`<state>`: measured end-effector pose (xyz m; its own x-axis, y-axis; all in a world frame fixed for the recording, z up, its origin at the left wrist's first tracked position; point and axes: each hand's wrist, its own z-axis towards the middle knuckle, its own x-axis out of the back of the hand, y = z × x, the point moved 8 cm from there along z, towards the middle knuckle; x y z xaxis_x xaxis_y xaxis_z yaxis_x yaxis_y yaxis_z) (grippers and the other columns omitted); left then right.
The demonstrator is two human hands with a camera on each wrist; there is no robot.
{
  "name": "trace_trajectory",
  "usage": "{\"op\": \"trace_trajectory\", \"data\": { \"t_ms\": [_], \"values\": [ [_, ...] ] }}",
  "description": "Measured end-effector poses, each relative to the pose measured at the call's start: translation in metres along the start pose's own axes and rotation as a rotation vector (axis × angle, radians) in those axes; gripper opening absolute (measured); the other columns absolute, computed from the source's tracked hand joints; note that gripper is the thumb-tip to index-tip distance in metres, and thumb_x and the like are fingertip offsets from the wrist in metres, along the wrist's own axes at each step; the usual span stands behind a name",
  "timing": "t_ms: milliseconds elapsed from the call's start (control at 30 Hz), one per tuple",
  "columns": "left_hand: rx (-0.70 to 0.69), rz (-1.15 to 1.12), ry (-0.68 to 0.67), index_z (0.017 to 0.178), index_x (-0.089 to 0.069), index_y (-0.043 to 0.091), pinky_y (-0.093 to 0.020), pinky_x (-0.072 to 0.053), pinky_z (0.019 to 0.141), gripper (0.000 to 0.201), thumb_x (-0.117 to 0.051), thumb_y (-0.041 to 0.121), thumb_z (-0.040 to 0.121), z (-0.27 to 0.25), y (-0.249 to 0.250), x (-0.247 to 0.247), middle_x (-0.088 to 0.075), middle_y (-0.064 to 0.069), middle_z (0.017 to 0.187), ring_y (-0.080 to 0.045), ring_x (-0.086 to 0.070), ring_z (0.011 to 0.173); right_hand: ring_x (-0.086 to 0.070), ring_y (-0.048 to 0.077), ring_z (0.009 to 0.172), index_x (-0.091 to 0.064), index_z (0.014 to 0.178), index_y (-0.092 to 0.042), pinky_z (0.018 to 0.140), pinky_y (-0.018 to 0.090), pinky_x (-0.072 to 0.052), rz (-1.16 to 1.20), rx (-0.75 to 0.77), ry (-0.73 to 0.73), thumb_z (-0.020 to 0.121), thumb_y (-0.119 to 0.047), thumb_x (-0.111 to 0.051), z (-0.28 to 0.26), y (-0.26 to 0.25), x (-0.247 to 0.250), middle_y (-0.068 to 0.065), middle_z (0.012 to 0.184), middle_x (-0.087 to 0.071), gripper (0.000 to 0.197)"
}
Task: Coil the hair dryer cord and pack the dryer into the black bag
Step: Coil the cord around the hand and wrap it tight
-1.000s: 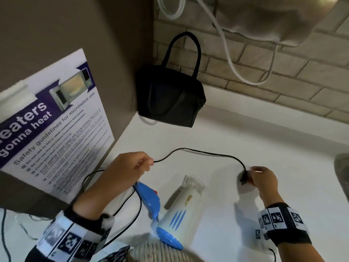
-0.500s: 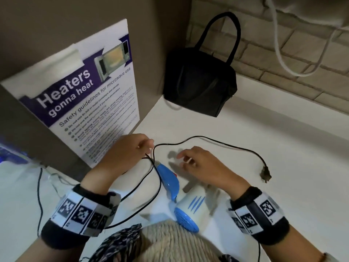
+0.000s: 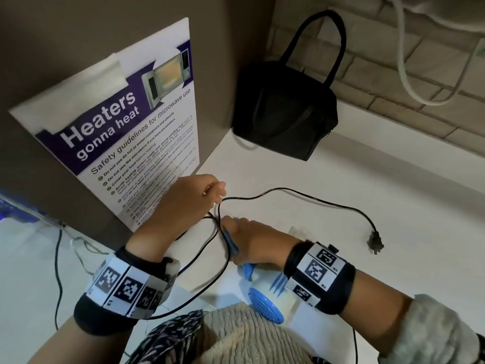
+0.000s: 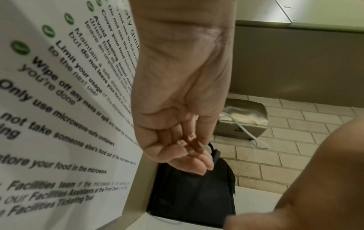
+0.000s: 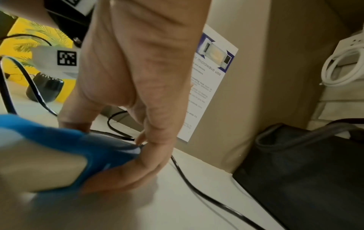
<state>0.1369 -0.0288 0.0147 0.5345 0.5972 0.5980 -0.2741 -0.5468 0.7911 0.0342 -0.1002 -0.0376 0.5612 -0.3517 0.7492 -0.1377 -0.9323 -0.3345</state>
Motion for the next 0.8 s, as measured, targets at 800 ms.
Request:
{"op": "trace_trajectory", "data": {
  "t_ms": [800],
  "values": [
    [-0.261, -0.094, -0.454, 0.106, -0.047, 0.025, -0.013, -0.047, 0.076, 0.018, -0.054, 0.033, 0.092, -0.039, 0.116, -0.100, -0.062, 0.014, 0.089, 0.003, -0.060, 0.082, -0.063, 0.020, 0.076, -0.049, 0.117, -0.040, 0.075, 0.038, -0.054, 0.473, -0.135, 0.791, 0.092, -0.009, -0.040, -0.134, 0.055, 0.122, 0.007, 0.095, -0.058, 0.041]
  ]
}}
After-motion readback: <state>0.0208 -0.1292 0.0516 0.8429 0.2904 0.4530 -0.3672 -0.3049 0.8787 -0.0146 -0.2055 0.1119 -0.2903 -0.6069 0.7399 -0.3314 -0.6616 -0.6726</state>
